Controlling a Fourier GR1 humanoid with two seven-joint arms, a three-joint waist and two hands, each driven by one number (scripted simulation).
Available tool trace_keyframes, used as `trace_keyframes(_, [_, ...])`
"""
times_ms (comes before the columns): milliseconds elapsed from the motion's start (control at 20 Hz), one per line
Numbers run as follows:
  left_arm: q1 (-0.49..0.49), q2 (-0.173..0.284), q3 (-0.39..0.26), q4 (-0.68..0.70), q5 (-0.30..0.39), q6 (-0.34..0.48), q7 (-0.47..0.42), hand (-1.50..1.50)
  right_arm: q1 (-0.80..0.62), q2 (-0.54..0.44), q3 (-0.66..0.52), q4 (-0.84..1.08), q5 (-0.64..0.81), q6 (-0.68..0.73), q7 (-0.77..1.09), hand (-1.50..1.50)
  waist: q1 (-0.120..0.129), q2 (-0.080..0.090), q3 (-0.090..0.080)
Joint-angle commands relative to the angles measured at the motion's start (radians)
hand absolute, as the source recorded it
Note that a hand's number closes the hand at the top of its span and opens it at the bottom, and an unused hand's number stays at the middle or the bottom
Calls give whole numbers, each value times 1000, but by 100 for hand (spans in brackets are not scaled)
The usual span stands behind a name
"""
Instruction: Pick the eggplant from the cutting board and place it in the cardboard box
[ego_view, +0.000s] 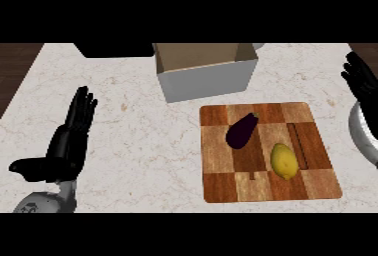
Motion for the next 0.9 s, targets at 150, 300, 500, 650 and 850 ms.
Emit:
trace_keyframes(150, [37,126,7,82,-79,-26,75,0,-121,179,-45,71,166,-401,18,-150,46,-6,-20])
trace_keyframes(300, [37,121,-5,92,-102,-2,84,0,26,-14,32,240,373,-383,139,-150,30,53,-50])
trace_keyframes(500, [68,146,-20,119,-111,-27,114,0,-36,279,-67,231,451,-890,170,-150,39,-2,-23])
trace_keyframes(650, [79,142,-29,106,-121,-21,137,0,-59,408,2,237,588,-1083,170,-150,35,-12,-22])
trace_keyframes(850, [59,121,-30,114,-151,10,180,0,-75,424,128,337,829,-949,443,-150,16,-15,-25])
